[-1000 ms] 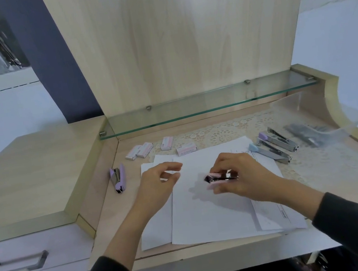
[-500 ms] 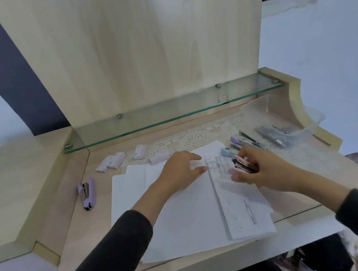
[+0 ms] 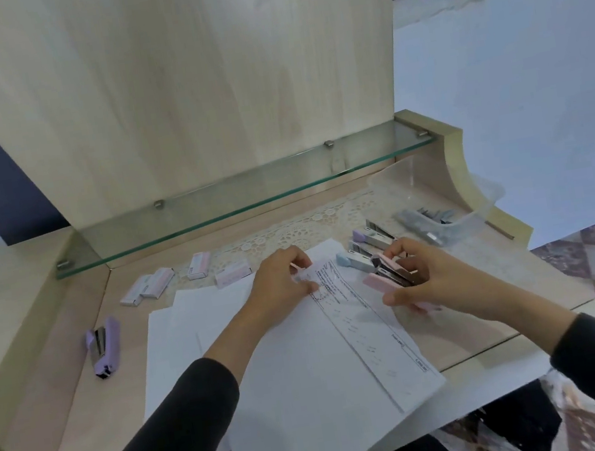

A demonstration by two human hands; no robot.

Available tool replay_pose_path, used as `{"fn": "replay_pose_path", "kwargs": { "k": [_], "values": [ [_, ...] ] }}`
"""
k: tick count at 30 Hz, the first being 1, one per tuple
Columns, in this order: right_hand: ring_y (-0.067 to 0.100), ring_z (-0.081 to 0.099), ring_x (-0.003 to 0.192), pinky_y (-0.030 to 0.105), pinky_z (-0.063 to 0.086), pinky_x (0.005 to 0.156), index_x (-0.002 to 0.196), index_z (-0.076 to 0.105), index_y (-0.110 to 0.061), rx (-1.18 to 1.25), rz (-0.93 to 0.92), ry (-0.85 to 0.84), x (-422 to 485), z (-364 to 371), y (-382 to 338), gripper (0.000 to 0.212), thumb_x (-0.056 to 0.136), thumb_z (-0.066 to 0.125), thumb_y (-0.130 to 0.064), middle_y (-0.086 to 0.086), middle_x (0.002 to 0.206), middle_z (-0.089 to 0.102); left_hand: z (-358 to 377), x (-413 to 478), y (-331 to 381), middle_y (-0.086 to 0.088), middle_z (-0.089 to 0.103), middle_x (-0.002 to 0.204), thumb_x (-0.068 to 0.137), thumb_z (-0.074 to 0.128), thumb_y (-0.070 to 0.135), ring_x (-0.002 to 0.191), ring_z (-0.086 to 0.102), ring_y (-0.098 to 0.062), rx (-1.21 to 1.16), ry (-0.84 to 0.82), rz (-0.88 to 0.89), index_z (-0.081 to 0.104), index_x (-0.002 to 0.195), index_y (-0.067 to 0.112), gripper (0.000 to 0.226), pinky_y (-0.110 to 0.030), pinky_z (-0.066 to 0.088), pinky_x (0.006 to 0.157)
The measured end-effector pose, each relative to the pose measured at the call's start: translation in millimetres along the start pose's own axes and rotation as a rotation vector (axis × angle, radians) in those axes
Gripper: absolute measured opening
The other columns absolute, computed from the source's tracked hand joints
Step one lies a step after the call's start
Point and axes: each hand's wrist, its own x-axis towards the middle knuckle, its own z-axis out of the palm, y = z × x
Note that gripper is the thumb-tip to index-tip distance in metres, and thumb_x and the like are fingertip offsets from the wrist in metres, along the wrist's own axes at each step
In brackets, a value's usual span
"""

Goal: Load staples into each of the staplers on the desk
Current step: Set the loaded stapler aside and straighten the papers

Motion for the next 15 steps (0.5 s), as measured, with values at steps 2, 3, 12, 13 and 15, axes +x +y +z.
{"fn": "replay_pose_path", "kwargs": {
  "k": [2,3,12,13,15],
  "values": [
    [0.008,0.053,0.059,0.020,0.042,0.055,0.098,0.046,-0.020,0.049,-0.003,-0.016,0.6,1.5,-0.3,0.032,0.077,0.068,-0.009,0.001,0.083,0.060,-3.0,-3.7,-2.2,0.006,0.054,0.085,0.076,0.071,0.011,0.080,0.050,-0.011,-0.076,0.016,-0.026,0.053,0.082,0.021,0.022,-0.012,0.037,0.063],
    [0.009,0.056,0.060,0.022,0.042,0.055,0.098,0.046,-0.019,0.068,-0.005,-0.028,1.2,2.5,-0.5,0.031,0.079,0.066,-0.008,0.003,0.085,0.062,-5.4,-4.2,-3.8,0.006,0.054,0.080,0.077,0.070,0.010,0.076,0.050,-0.011,-0.090,0.024,-0.037,0.052,0.079,0.022,0.021,-0.014,0.037,0.061],
    [0.020,0.058,0.048,0.019,0.040,0.041,0.103,0.050,-0.021,-0.028,-0.049,-0.061,3.8,13.8,-6.8,0.038,0.074,0.071,-0.009,-0.002,0.083,0.067,-36.4,-11.9,-3.4,0.006,0.061,0.076,0.077,0.070,0.009,0.067,0.055,-0.006,-0.132,0.019,-0.074,0.062,0.092,0.019,0.020,-0.012,0.043,0.057],
    [0.017,0.057,0.047,0.020,0.042,0.043,0.106,0.053,-0.022,-0.038,-0.061,-0.063,4.3,14.7,-7.7,0.037,0.075,0.070,-0.010,-0.002,0.081,0.065,-41.0,-12.8,-3.2,0.004,0.063,0.079,0.077,0.070,0.009,0.069,0.058,-0.007,-0.145,0.028,-0.060,0.064,0.088,0.020,0.016,-0.012,0.045,0.058],
    [0.016,0.054,0.047,0.022,0.043,0.045,0.105,0.055,-0.018,-0.041,-0.091,-0.078,5.5,16.5,-8.9,0.030,0.078,0.067,-0.010,0.002,0.076,0.060,-50.0,-16.2,-1.6,0.001,0.064,0.080,0.078,0.068,0.009,0.070,0.057,-0.010,-0.160,0.051,-0.023,0.063,0.080,0.028,0.019,-0.015,0.046,0.059]
  ]
}}
